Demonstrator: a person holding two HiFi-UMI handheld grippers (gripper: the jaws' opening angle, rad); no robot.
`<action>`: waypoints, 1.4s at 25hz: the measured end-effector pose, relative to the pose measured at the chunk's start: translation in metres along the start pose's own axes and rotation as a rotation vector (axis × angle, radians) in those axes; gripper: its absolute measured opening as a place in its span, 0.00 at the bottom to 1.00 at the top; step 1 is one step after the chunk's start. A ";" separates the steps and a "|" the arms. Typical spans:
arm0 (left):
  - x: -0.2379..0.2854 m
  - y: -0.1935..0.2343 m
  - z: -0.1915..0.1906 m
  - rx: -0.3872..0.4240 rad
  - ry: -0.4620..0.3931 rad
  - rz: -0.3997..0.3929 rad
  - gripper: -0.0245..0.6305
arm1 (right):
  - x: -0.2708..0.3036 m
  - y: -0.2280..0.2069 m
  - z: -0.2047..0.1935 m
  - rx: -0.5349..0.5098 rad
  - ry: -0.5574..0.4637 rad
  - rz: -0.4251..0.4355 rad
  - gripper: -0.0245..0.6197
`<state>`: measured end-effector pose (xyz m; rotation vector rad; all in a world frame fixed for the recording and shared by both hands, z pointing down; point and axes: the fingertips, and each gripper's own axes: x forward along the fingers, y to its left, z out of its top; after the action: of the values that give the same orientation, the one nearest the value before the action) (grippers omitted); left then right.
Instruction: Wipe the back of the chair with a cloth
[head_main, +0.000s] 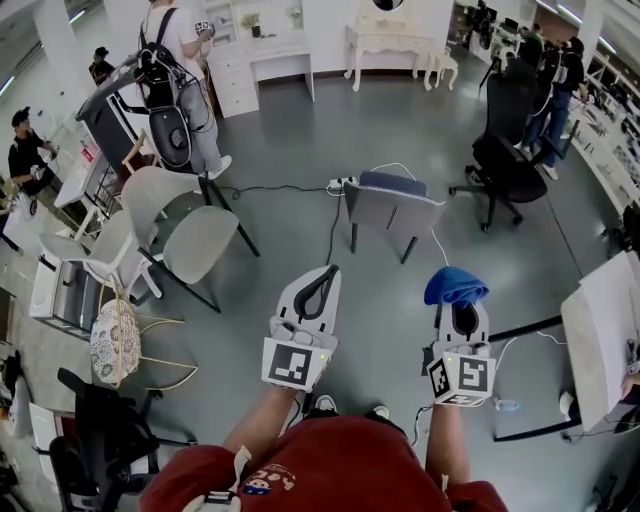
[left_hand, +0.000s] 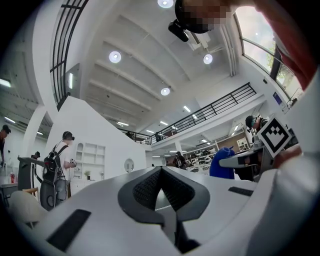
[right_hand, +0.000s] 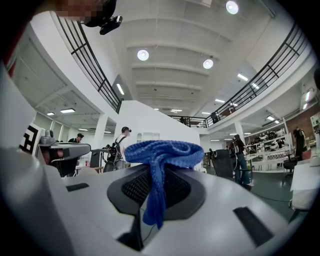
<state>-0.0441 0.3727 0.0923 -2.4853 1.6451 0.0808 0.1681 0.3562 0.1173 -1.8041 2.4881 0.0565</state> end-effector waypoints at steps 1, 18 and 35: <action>-0.002 0.006 -0.003 -0.002 0.000 -0.001 0.06 | 0.002 0.006 -0.003 0.000 0.002 -0.001 0.13; 0.027 0.058 -0.043 -0.044 0.024 -0.018 0.06 | 0.057 0.025 -0.038 0.013 0.021 -0.026 0.13; 0.222 0.055 -0.077 -0.016 0.034 -0.018 0.06 | 0.197 -0.101 -0.073 0.058 0.038 -0.053 0.13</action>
<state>-0.0110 0.1371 0.1331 -2.5262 1.6409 0.0500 0.2010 0.1333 0.1757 -1.8640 2.4386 -0.0529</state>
